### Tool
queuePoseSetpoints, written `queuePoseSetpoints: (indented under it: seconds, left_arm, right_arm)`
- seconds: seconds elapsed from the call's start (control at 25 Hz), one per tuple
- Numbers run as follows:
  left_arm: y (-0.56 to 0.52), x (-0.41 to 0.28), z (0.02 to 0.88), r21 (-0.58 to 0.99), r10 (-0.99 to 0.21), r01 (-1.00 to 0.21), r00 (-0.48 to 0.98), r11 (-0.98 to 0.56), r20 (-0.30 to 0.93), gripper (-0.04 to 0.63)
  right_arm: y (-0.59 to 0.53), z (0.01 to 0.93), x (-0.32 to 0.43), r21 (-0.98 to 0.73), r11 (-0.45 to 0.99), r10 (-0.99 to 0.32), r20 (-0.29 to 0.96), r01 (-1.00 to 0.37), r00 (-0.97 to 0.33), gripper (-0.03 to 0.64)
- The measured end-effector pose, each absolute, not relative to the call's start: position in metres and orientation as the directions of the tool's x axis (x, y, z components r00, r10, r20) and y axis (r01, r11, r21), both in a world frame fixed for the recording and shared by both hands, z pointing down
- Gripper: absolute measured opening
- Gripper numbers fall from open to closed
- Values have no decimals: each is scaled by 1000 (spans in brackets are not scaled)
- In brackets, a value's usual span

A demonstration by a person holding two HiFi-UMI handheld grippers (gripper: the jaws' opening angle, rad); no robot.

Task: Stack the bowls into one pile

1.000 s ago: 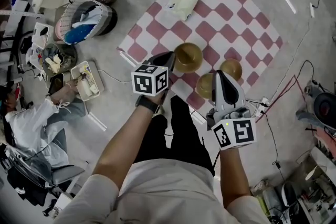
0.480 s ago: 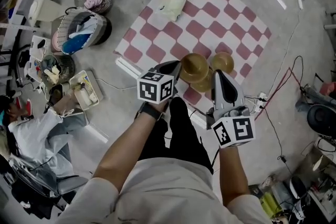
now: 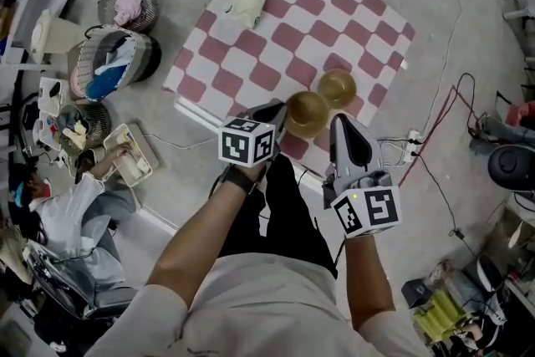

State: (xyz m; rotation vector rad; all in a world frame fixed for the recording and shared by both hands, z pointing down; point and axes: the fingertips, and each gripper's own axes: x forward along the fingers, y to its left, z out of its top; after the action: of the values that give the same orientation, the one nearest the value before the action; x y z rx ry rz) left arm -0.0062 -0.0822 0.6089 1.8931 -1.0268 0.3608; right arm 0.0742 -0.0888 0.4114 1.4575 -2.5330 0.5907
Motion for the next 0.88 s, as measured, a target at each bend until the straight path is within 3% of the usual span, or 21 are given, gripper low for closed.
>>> queuePoseSetpoints:
  seconds: [0.88]
  left_arm:
    - [-67,24,663,592,-420,-771,629,-233,654,46]
  right_arm:
    - [-79,460,107,-315,390,-787,375,-865,-491,9]
